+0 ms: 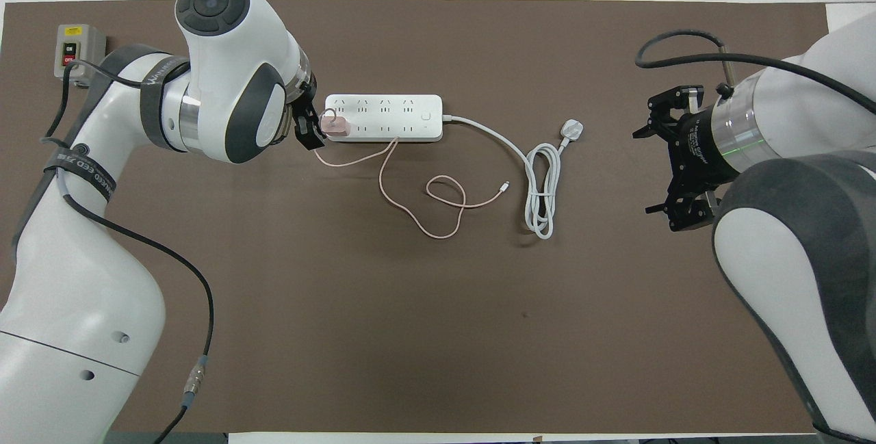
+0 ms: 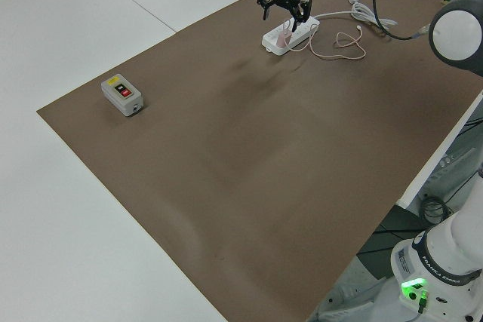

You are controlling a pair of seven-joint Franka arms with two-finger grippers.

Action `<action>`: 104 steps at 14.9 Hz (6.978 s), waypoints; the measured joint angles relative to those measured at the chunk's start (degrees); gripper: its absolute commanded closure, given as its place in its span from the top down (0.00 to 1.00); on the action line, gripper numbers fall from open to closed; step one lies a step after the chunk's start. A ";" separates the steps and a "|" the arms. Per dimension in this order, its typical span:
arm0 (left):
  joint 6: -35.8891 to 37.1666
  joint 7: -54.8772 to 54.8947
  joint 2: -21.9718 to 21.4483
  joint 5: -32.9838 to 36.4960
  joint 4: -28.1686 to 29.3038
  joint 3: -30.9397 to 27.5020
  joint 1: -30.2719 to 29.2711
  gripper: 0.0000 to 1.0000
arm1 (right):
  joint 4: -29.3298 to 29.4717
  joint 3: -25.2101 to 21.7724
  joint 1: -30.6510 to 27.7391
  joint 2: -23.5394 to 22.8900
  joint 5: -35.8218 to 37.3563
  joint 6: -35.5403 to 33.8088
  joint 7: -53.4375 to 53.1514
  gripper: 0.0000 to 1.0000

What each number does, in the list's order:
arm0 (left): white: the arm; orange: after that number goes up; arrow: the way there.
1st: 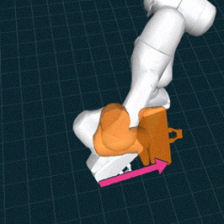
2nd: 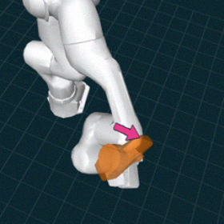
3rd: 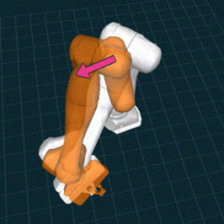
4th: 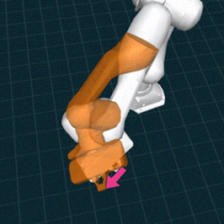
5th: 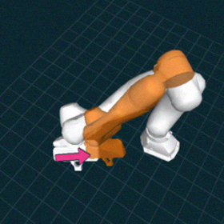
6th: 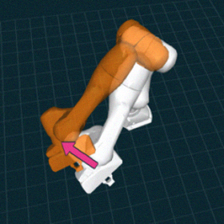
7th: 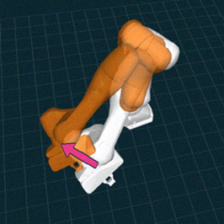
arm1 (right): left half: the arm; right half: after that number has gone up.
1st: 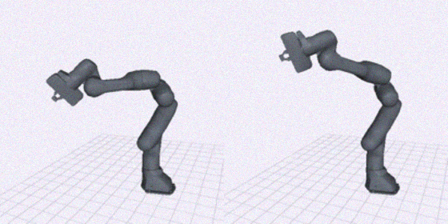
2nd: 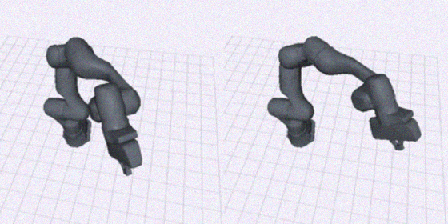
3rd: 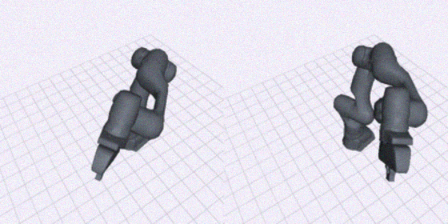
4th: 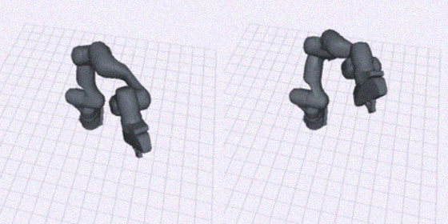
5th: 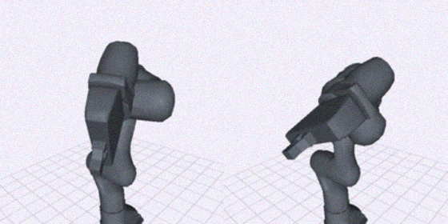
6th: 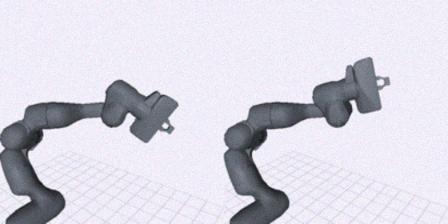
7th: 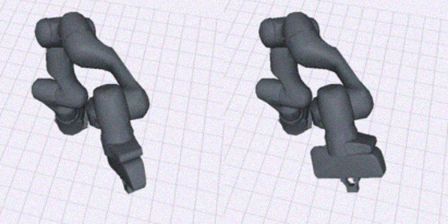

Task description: Unplug charger and place it aside

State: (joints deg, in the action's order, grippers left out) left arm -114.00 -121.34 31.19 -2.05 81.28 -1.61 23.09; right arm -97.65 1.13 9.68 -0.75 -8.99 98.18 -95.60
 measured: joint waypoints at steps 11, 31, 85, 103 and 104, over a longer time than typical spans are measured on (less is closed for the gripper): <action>-8.63 -1.38 1.00 1.33 4.92 -0.33 2.47 1.00 | 8.74 0.43 3.73 -17.16 -9.21 13.33 -1.15 1.00; -15.18 -1.38 0.99 2.86 8.32 -0.83 2.47 1.00 | 21.91 0.56 12.88 -39.35 -18.65 25.08 -1.32 1.00; -17.38 -1.38 0.99 2.87 9.22 -0.96 2.47 1.00 | 31.93 -0.05 15.76 -49.48 -19.96 27.60 -1.35 1.00; -17.59 -1.38 0.99 2.87 9.28 -0.96 2.47 1.00 | 31.93 -0.05 15.99 -50.13 -19.96 28.82 -1.35 1.00; -17.60 -1.38 0.99 2.87 9.28 -0.96 2.47 1.00 | 31.93 -0.05 15.99 -50.14 -19.95 28.90 -1.35 1.00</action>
State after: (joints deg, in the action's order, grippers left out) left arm -131.60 -122.72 32.19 0.82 90.56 -2.57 25.56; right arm -65.71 1.08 25.67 -50.89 -28.94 127.08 -96.95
